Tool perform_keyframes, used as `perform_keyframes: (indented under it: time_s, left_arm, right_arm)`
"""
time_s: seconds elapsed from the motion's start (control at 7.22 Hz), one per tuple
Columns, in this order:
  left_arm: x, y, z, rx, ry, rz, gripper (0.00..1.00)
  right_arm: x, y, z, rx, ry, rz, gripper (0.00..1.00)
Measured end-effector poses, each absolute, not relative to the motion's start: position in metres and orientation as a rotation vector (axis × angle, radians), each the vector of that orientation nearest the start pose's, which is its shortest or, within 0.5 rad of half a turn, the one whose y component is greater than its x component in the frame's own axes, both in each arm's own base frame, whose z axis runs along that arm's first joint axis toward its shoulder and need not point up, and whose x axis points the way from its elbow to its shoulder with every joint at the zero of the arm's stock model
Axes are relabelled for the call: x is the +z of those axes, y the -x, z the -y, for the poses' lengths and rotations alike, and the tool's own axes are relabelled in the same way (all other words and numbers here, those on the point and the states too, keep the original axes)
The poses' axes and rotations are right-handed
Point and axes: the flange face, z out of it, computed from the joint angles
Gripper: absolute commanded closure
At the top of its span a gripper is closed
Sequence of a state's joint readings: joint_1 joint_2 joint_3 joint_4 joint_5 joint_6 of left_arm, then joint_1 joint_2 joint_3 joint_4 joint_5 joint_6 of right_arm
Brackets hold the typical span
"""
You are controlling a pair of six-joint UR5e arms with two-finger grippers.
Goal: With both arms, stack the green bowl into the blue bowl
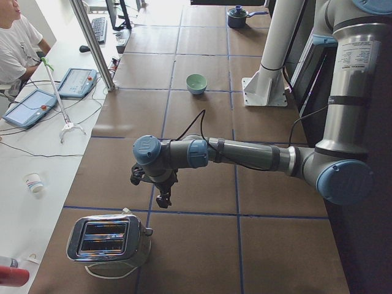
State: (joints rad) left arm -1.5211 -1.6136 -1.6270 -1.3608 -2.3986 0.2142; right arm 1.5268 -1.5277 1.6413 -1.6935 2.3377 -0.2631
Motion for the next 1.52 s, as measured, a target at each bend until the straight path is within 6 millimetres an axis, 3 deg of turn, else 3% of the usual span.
perform_keyframes:
  time_s: [0.69,1.52]
  left_arm:
    - [0.631,0.045,0.457,0.127,0.055,-0.834,0.00]
    - [0.636,0.047,0.457,0.118,0.052,-0.831,0.00]
  right_arm:
    - [0.610,-0.038,0.511,-0.291,-0.065,0.760,0.00]
    - [0.615,-0.039,0.507,-0.285,-0.059,0.756,0.00]
